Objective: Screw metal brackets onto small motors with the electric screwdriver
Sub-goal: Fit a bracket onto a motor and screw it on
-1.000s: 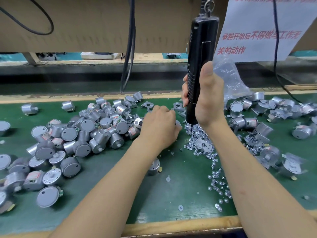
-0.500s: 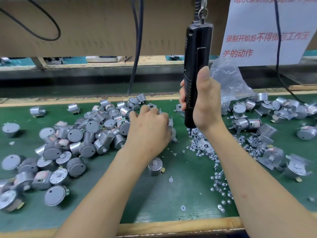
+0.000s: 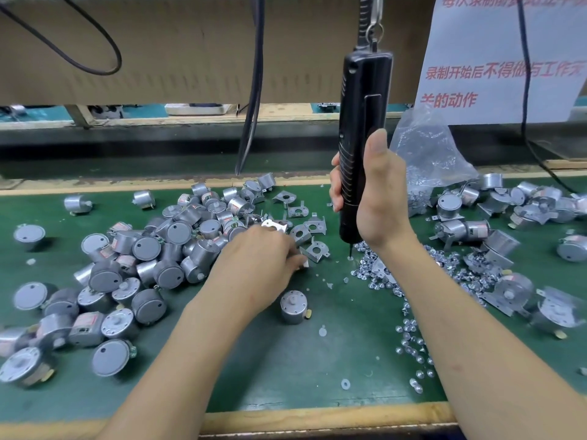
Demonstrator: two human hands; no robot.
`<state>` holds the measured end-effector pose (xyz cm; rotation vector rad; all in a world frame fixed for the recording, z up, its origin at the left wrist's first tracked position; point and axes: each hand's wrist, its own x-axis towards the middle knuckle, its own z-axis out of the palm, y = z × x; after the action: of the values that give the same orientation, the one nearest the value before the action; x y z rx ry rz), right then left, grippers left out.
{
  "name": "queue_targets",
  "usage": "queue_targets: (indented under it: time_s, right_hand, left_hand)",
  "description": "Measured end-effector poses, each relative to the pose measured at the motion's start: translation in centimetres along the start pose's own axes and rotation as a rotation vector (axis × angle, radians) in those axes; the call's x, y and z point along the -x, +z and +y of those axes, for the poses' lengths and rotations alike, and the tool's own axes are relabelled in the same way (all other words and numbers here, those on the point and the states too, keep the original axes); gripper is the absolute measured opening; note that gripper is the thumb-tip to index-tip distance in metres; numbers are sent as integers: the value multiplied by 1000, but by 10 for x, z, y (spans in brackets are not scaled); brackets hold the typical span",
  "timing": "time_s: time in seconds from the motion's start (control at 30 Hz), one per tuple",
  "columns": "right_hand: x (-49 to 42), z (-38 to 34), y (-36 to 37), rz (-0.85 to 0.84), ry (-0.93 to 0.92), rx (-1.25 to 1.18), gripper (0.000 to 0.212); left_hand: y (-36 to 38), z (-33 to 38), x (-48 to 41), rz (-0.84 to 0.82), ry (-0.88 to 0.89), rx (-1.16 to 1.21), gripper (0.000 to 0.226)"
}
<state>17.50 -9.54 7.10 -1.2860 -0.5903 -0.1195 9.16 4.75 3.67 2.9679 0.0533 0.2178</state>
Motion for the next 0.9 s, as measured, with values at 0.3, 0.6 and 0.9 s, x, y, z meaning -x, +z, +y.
queue_targets:
  time_s: [0.3,0.6,0.9]
  right_hand:
    - [3,0,3,-25,-4,-22,100]
    - [8,-1,11,-184,-9,-1,78]
    - [11,-2,16,-209,-26,-26,72]
  left_hand:
    - [10,-15,42,339,-228,199,12]
    - [29,-25,75,270,37,192,20]
    - [31,-35,79,200,57,332,26]
